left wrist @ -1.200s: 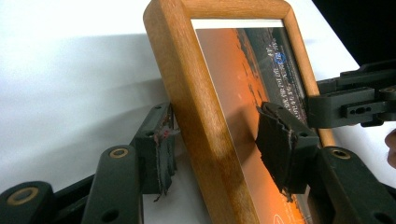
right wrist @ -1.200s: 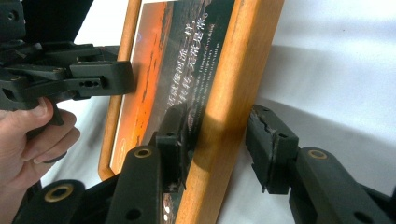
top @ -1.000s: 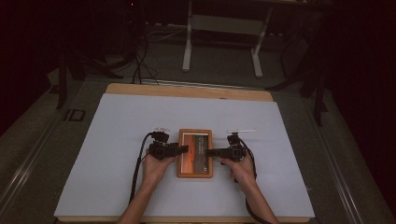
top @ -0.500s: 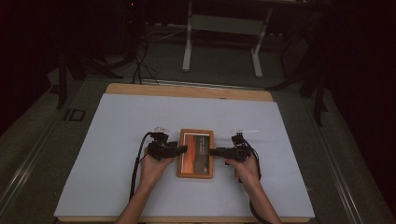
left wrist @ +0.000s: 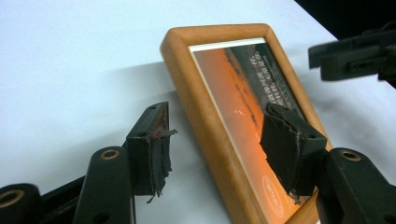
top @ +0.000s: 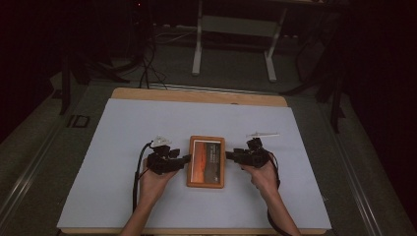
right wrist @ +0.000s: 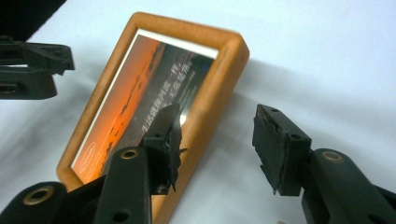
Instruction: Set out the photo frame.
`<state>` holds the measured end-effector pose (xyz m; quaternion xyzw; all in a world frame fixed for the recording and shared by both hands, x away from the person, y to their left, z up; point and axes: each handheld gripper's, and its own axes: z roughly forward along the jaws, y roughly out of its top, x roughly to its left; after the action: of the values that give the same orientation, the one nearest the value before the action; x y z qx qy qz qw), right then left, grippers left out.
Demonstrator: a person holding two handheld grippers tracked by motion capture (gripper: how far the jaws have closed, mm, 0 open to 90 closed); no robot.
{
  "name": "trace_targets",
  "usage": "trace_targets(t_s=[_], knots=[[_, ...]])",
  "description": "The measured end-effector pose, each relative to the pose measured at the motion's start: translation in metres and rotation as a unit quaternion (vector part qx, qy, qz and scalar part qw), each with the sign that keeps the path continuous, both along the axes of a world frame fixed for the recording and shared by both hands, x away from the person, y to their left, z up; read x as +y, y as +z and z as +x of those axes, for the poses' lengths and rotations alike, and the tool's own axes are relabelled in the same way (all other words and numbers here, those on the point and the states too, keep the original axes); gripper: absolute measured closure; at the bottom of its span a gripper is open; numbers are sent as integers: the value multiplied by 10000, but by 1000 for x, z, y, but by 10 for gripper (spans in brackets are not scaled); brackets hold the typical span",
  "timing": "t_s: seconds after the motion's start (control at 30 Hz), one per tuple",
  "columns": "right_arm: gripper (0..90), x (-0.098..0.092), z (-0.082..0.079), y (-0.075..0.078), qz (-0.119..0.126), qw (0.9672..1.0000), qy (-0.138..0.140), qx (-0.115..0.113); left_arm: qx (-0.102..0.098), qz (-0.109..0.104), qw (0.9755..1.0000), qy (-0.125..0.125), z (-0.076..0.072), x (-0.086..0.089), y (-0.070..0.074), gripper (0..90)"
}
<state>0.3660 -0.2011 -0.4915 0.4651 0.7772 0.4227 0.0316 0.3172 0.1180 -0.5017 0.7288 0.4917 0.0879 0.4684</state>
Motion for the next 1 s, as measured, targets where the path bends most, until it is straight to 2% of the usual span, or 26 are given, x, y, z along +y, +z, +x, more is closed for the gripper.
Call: trace_targets(t_s=[0.1, 0.13, 0.23, 0.37, 0.4, 0.43, 0.47, 0.5, 0.53, 0.57, 0.8, 0.83, 0.87, 0.9, 1.0], knots=[[499, 7, 1, 9, -279, 9991, 90, -311, -14, -1, 10000, 92, -6, 8, -2, 427], [499, 7, 1, 9, -279, 9991, 90, -311, -14, -1, 10000, 92, -6, 8, -2, 427], [506, 13, 3, 16, -446, 9975, 200, -511, -41, 11, 9999, 132, -10, 11, -3, 427], [563, 22, 9, 21, -576, 9950, 373, -719, -29, 21, 9999, 159, -15, 11, -6, 425], [590, 25, 10, 22, -629, 9943, 390, -770, -29, 4, 9999, 140, -16, 11, -6, 425], [710, 30, 12, 23, -755, 9920, 421, -918, -30, -19, 9999, 118, -17, 11, -6, 425], [710, 30, 12, 23, -755, 9920, 421, -918, -32, -6, 10000, 88, -17, 10, -6, 425], [760, 32, 13, 22, -771, 9911, 497, -967, -47, 10, 10000, 77, -18, 10, -6, 426], [849, 38, 15, 22, -902, 9897, 495, -998, -47, 4, 10000, 63, -19, 9, -7, 426], [881, 41, 16, 21, -996, 9884, 479, -1045, -40, -10, 10000, 47, -20, 9, -7, 426], [900, 53, 24, 16, -1253, 9843, 515, -1129, -63, -26, 10000, -30, -24, 7, -7, 427], [900, 55, 25, 15, -1325, 9830, 555, -1143, -90, -25, 10000, -22, -26, 8, -6, 427], [900, 60, 27, 11, -1527, 9788, 597, -1231, -96, -17, 9999, -27, -26, 8, -6, 428], [900, 61, 27, 9, -1560, 9780, 597, -1250, -100, -5, 9999, -29, -26, 8, -6, 428], [900, 61, 28, 8, -1483, 9796, 521, -1253, -120, 37, 9999, -17, -28, 10, -5, 426]])
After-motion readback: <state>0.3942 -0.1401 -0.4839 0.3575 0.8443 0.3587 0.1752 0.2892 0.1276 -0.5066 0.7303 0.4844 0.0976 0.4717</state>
